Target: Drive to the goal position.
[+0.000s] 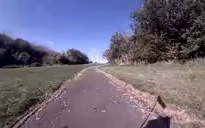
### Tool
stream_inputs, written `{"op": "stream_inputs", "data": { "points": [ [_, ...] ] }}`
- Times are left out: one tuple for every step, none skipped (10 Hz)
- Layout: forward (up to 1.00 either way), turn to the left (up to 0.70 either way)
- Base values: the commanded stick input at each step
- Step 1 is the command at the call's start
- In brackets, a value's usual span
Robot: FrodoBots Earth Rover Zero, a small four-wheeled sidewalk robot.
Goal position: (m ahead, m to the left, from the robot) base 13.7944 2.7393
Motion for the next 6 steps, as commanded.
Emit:
{"op": "stream_inputs", "data": {
  "points": [
    [1.0, 0.0],
    [1.0, 0.0],
    [1.0, 0.0],
    [1.0, 0.0],
    [1.0, 0.0],
    [1.0, 0.0]
  ]
}}
